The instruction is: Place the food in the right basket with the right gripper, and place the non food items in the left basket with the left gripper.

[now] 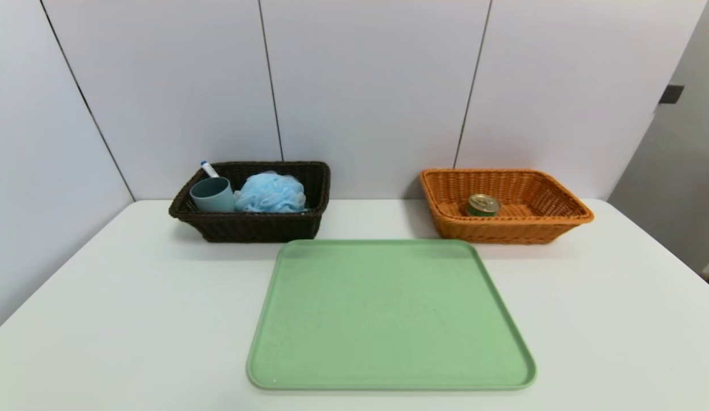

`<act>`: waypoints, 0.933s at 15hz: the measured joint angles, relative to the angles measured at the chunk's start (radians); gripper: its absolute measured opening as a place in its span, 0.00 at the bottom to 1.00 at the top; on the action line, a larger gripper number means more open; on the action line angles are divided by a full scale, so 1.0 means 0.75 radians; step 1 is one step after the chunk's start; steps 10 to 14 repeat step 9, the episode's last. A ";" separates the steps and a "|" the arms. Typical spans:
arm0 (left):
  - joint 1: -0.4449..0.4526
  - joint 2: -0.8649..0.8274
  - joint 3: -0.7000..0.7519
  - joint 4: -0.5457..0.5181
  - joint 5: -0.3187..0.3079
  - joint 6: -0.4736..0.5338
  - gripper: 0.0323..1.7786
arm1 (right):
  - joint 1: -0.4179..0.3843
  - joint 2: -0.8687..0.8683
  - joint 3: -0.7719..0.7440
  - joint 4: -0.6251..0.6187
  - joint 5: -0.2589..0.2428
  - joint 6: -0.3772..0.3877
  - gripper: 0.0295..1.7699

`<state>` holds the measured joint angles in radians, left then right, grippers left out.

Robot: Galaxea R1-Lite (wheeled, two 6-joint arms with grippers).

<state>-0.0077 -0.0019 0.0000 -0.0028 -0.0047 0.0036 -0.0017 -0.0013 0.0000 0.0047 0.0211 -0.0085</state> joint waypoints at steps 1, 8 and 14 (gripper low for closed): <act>0.000 0.000 0.000 0.000 0.001 0.000 0.95 | 0.000 0.000 0.000 0.000 0.000 0.000 0.96; 0.001 0.000 0.000 0.000 0.000 0.000 0.95 | 0.000 0.000 0.000 -0.001 -0.009 0.009 0.96; 0.001 0.000 0.000 0.000 0.000 0.000 0.95 | 0.000 0.000 0.000 -0.001 -0.009 0.010 0.96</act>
